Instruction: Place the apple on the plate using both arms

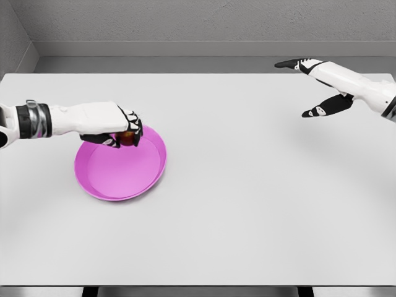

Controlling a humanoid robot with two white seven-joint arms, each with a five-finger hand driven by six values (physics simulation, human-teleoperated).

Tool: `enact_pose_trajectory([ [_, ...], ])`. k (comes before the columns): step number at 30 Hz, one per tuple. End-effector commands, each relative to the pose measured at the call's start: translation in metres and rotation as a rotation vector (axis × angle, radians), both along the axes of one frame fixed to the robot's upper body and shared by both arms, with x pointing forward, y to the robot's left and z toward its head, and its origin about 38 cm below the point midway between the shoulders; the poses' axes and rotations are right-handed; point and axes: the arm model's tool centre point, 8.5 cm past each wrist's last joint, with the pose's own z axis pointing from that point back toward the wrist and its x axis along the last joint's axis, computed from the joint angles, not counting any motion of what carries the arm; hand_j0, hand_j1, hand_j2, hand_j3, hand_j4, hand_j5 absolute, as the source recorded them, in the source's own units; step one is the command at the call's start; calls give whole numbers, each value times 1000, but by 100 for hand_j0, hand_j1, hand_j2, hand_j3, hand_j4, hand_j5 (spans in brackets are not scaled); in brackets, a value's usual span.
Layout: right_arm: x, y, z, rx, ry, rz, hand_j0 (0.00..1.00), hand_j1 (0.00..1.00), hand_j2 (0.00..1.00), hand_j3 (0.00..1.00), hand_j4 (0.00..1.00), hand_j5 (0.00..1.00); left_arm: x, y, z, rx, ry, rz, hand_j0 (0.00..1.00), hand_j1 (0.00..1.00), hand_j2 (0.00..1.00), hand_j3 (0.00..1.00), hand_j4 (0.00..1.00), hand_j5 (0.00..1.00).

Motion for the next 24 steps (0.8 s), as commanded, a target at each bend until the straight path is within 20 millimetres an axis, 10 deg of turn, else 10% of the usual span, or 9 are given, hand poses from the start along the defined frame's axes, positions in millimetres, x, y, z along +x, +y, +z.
enact_pose_trajectory([
  [1, 0, 0, 1, 8, 1, -1, 100, 100, 100, 100, 100, 100, 6, 25, -5, 24, 18, 71, 44, 44, 44, 44, 44, 44],
  [7, 0, 1, 4, 4, -7, 4, 100, 100, 100, 100, 100, 100, 6, 23, -4, -16, 29, 73, 100, 100, 100, 100, 100, 100],
  [14, -1, 5, 13, 1, -30, 19, 100, 100, 100, 100, 100, 100, 7, 24, 1, -65, 40, 83, 100, 100, 100, 100, 100, 100],
  [20, -2, 8, 15, -1, -40, 28, 100, 100, 100, 100, 100, 100, 53, 124, -18, -283, 136, 499, 100, 100, 100, 100, 100, 100],
  [24, -4, 13, 21, -2, -57, 44, 100, 100, 100, 100, 100, 100, 54, 132, -25, -285, 150, 534, 100, 100, 100, 100, 100, 100],
])
